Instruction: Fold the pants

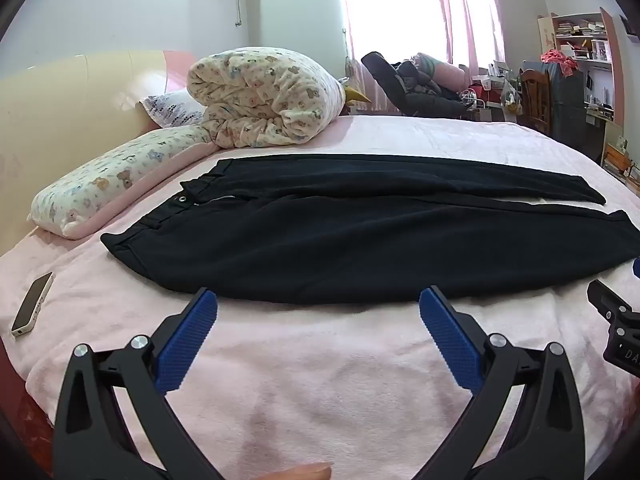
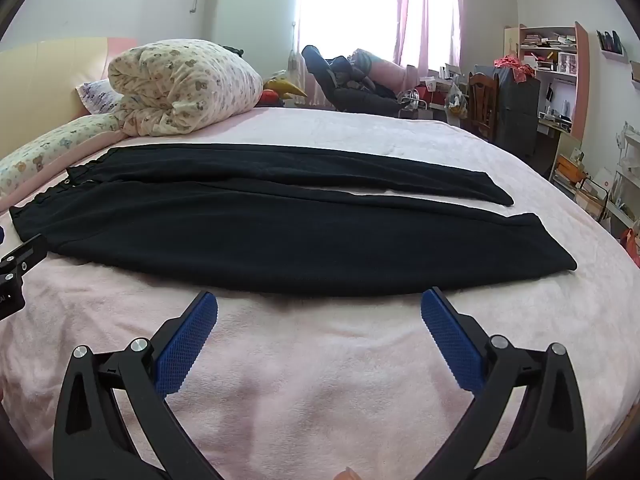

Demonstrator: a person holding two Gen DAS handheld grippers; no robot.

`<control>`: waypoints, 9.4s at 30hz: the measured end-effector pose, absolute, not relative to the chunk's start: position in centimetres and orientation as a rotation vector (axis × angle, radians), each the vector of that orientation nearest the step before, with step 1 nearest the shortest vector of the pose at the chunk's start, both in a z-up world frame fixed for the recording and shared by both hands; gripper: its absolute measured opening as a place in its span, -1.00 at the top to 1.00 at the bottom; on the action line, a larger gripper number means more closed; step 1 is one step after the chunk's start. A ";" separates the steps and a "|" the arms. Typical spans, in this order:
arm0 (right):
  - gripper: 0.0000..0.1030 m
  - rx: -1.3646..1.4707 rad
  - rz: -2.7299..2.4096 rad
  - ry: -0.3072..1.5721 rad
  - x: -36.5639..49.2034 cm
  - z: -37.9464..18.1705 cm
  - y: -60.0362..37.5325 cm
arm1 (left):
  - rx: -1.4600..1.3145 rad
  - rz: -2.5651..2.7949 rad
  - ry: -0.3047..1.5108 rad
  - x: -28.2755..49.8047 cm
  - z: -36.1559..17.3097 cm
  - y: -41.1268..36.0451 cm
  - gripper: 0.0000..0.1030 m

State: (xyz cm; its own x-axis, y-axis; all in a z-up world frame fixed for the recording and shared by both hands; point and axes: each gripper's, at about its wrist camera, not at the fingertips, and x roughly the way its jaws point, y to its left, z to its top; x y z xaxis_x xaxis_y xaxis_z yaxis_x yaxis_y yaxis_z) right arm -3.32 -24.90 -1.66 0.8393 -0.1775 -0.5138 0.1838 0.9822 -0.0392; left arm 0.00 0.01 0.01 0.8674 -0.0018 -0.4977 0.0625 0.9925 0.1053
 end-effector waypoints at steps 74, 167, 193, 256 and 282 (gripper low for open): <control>-0.97 0.021 -0.192 0.553 -3.0 -2.1 -24.3 | 0.115 -0.034 0.528 0.0 0.0 0.0 -0.97; -0.10 0.605 -0.575 0.765 27.6 -2.2 -65.9 | -0.163 -0.349 0.693 11.0 -2.1 -2.6 -0.97; 0.82 0.644 -0.149 0.383 11.9 3.8 -59.8 | -0.188 -0.306 0.625 10.1 -1.1 -1.4 -0.97; 0.67 1.287 -0.359 0.624 13.7 -6.7 -38.5 | -0.531 -0.055 0.602 5.3 2.6 11.8 -0.97; 0.82 1.115 -0.093 0.709 3.3 -8.0 -36.1 | -0.585 -0.008 0.580 6.4 3.3 12.9 -0.97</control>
State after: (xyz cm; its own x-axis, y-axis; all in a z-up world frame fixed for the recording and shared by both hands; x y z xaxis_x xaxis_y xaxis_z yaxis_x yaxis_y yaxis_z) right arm 3.29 -36.05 -7.98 0.7794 0.2728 -0.5640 0.4088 0.4607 0.7878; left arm 6.45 12.94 3.33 0.8413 -0.1669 -0.5141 -0.1533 0.8385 -0.5229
